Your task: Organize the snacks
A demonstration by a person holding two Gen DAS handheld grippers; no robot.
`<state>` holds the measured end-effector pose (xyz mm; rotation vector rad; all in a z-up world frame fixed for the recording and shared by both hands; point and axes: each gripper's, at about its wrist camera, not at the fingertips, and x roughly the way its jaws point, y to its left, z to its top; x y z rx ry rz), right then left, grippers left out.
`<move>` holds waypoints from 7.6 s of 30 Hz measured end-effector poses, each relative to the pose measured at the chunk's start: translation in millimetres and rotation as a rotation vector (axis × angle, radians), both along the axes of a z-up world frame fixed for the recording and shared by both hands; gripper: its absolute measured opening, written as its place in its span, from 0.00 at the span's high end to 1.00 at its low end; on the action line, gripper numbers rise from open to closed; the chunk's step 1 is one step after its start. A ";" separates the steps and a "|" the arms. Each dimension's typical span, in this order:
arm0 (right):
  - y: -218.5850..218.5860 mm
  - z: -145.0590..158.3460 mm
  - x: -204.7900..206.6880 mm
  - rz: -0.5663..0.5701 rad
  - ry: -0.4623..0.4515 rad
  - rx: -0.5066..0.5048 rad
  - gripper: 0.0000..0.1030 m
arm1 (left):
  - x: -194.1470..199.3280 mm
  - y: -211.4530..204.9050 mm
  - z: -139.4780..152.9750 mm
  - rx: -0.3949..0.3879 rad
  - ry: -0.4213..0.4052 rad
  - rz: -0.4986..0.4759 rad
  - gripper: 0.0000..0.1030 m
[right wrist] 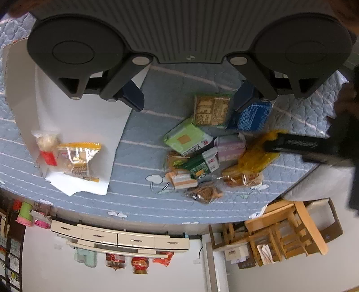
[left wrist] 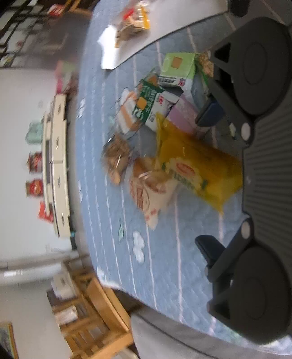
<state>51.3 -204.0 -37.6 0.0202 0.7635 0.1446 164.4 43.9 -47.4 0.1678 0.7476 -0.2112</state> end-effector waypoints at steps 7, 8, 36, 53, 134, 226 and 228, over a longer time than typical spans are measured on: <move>4.3 -3.8 4.1 0.007 0.018 -0.006 0.00 | 17.4 1.1 -9.9 -0.082 0.057 -0.017 0.63; 5.1 -4.3 4.4 0.009 0.022 -0.002 0.00 | 15.2 2.2 -9.0 -0.088 0.050 -0.018 0.65; 90.1 -34.2 52.6 0.165 0.085 -0.074 0.43 | -80.1 54.5 10.2 -0.139 0.003 0.302 0.66; 18.7 40.3 -13.6 0.038 -0.099 -0.052 0.43 | -117.9 1.0 36.5 -0.143 -0.038 0.232 0.66; -51.3 64.1 -71.6 -0.212 -0.156 -0.037 0.43 | -134.5 -104.3 55.1 -0.075 -0.057 0.031 0.66; -101.0 45.3 -7.4 -0.394 -0.102 -0.053 0.43 | -73.2 -225.4 31.5 -0.090 0.001 -0.200 0.66; -102.8 44.8 -6.0 -0.394 -0.098 -0.050 0.43 | -71.2 -228.0 29.7 -0.091 0.005 -0.205 0.66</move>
